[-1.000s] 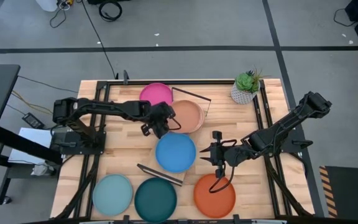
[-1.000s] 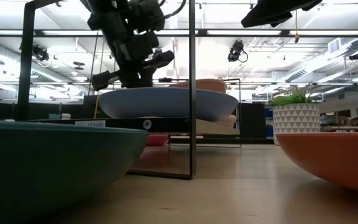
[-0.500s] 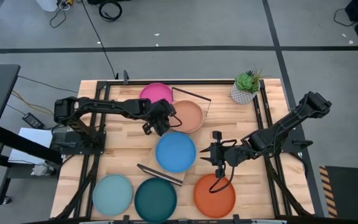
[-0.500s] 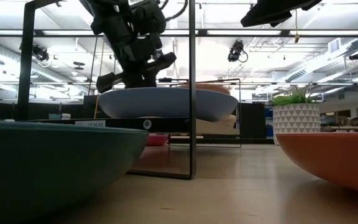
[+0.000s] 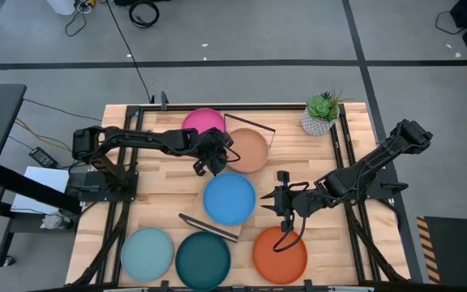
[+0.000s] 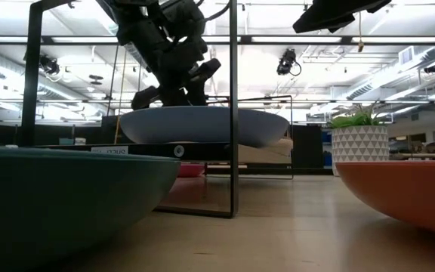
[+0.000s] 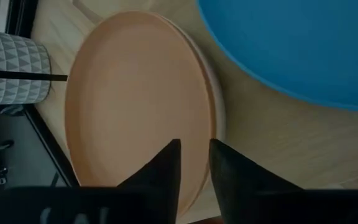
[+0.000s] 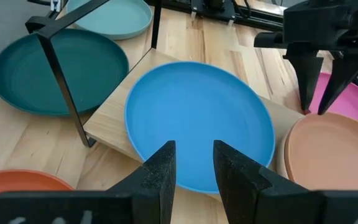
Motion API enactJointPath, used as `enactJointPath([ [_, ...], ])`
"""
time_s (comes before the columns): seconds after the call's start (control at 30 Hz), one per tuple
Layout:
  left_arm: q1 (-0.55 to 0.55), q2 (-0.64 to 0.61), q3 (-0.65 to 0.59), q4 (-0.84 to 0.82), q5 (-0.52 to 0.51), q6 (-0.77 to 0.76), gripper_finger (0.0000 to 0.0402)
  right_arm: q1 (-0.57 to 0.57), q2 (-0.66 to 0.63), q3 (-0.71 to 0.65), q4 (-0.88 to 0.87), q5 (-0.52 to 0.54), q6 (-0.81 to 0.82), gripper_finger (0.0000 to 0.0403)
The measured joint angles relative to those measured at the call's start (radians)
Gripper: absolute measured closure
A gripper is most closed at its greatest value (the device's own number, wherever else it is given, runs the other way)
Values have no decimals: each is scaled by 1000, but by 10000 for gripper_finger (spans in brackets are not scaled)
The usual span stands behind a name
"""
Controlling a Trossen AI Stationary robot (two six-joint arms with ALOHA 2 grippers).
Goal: Place and stack plates onto a shelf
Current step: Stack the pink plate on top of the blue plate on the shelf
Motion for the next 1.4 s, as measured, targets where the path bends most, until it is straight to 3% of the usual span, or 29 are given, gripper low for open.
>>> enactJointPath([
  [0.2,0,-12,1,-27,15,-19,302,0,0,0,-1,0,-4,289],
  [0.47,59,-82,1,-223,21,-168,320,-2,0,-9,11,28,-21,289],
  [0.63,134,-120,-2,-325,134,-296,336,-64,0,-115,163,79,-86,289],
  [0.77,194,-133,-87,-272,226,-331,363,-158,0,-183,295,33,-101,293],
  [0.93,258,-137,-197,-125,236,-317,394,-299,0,-209,351,-59,-133,304],
  [1.2,355,-138,-206,-63,289,-321,378,-462,76,-210,529,-267,-181,310],
  [1.4,393,-138,-206,-64,306,-360,374,-514,217,-198,700,-292,-216,310],
])
